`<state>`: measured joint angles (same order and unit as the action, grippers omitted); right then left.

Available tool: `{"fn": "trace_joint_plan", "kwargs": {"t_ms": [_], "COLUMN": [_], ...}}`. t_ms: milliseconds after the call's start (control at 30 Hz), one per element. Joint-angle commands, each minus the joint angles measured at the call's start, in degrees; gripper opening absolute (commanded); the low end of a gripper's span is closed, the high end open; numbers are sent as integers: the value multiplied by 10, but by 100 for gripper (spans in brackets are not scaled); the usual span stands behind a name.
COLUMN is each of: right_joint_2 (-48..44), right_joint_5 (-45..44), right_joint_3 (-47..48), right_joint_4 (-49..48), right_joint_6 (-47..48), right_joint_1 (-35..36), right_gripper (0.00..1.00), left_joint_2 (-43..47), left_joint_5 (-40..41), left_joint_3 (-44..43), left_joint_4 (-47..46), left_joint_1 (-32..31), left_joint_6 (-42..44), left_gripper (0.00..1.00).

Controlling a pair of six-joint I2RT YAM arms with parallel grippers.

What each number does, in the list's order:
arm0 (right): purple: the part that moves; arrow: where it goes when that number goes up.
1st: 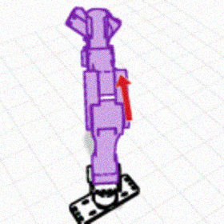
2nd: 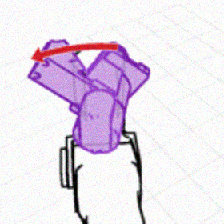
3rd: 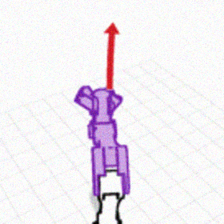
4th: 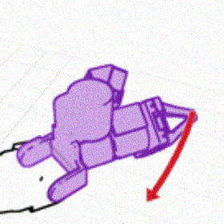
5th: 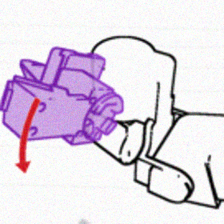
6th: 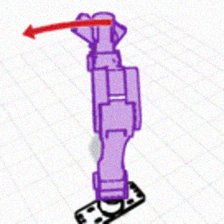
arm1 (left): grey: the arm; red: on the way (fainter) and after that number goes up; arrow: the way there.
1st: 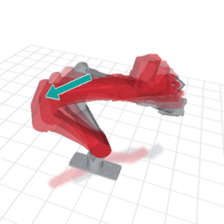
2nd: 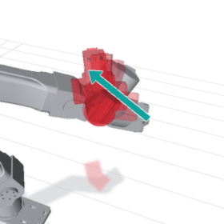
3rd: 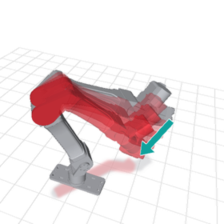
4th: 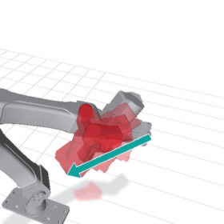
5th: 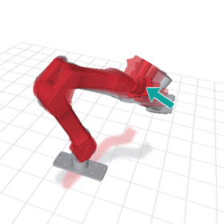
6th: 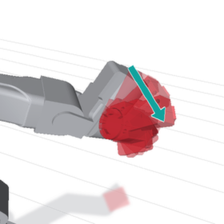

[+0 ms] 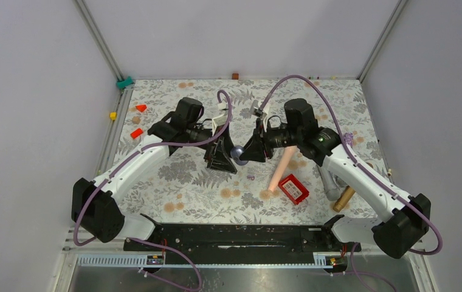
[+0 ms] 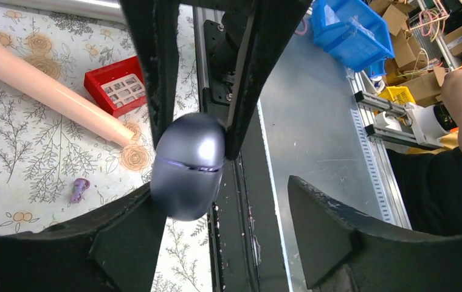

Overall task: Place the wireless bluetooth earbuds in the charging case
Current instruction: Pick up the charging case at the center of the board, then open the charging case.

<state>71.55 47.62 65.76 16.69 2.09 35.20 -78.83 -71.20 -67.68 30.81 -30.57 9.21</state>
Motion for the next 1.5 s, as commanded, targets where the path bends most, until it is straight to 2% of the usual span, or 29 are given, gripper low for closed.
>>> {"fn": "trace_joint_plan", "kwargs": {"t_ms": [0,167,367,433,500,533,700,867,1000,1200,1300,1400,1467], "right_joint_2": [15,20,26,30,35,38,46,44,45,48,46,42,38], "right_joint_5": [17,18,22,27,36,40,48,45,43,43,36,16,7], "right_joint_3": [1,1,6,10,16,18,26,30,31,31,29,28,29], "right_joint_4": [-39,-33,-18,-10,-1,3,19,22,29,30,29,32,36], "right_joint_6": [-17,-17,-10,-7,-5,-4,3,4,9,12,15,25,30], "right_joint_1": [3,3,3,3,2,3,2,3,3,3,3,3,2], "right_gripper": [24,24,24,24,24,24,24,24,24,24,29,36,44], "left_joint_2": [17,18,19,19,18,17,18,22,20,19,19,21,25], "left_joint_5": [-30,-29,-28,-30,-29,-28,-25,-22,-15,-2,1,0,-4], "left_joint_3": [5,8,13,15,16,16,20,24,24,23,20,11,11], "left_joint_4": [-54,-53,-54,-56,-57,-58,-57,-58,-51,-51,-43,-12,-8], "left_joint_1": [3,2,3,3,2,2,0,-3,-6,-13,-13,-12,-12], "left_joint_6": [-22,-19,-11,-10,-9,-8,-4,3,11,12,21,46,53], "left_gripper": [67,52,43,46,57,59,59,51,40,13,0,0,0]}}
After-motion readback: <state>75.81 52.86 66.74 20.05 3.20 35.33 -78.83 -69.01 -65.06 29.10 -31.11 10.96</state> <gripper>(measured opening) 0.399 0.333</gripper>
